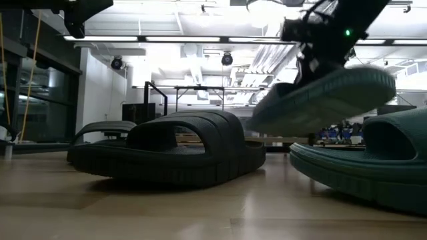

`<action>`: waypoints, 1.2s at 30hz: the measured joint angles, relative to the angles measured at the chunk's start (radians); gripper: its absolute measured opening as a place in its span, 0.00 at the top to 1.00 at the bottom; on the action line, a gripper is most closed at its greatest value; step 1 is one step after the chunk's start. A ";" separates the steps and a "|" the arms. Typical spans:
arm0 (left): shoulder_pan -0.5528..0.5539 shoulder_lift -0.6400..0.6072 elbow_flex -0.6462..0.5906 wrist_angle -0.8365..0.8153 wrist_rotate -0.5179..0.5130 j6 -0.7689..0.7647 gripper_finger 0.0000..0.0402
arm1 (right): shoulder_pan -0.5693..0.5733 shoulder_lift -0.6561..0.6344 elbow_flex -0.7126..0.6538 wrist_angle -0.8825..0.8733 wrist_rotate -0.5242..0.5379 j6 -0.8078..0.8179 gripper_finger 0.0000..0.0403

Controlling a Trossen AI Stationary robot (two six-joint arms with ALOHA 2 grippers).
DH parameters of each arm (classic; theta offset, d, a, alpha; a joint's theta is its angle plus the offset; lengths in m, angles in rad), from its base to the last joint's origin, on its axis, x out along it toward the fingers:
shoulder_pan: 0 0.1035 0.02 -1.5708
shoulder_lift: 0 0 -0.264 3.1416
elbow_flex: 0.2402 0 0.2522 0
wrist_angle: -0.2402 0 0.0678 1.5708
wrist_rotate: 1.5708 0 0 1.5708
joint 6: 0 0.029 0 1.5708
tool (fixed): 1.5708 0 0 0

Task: Pick and place slides into the shelf
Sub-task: Put the right green slide on the shelf

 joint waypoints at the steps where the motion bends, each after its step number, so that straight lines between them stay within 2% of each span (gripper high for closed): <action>1: 0.000 0.000 0.000 0.000 0.000 0.000 0.48 | 0.003 0.000 0.014 -0.017 0.015 0.000 1.00; 7: 0.000 0.000 0.000 0.000 0.000 -0.001 0.48 | -0.017 -0.001 0.063 -0.091 0.137 -0.001 1.00; 18: 0.000 0.000 0.000 0.000 0.000 -0.001 0.48 | -0.214 -0.001 0.113 -0.064 0.182 -0.170 1.00; 24: 0.000 0.000 0.000 0.000 0.000 -0.001 0.48 | -0.353 -0.001 0.114 0.028 0.154 -0.304 1.00; 31: 0.000 0.000 0.000 0.000 0.000 -0.001 0.48 | -0.490 -0.001 0.114 0.202 0.032 -0.470 1.00; 36: 0.000 0.000 0.000 0.000 0.000 -0.001 0.48 | -0.561 -0.001 0.114 0.265 0.010 -0.550 1.00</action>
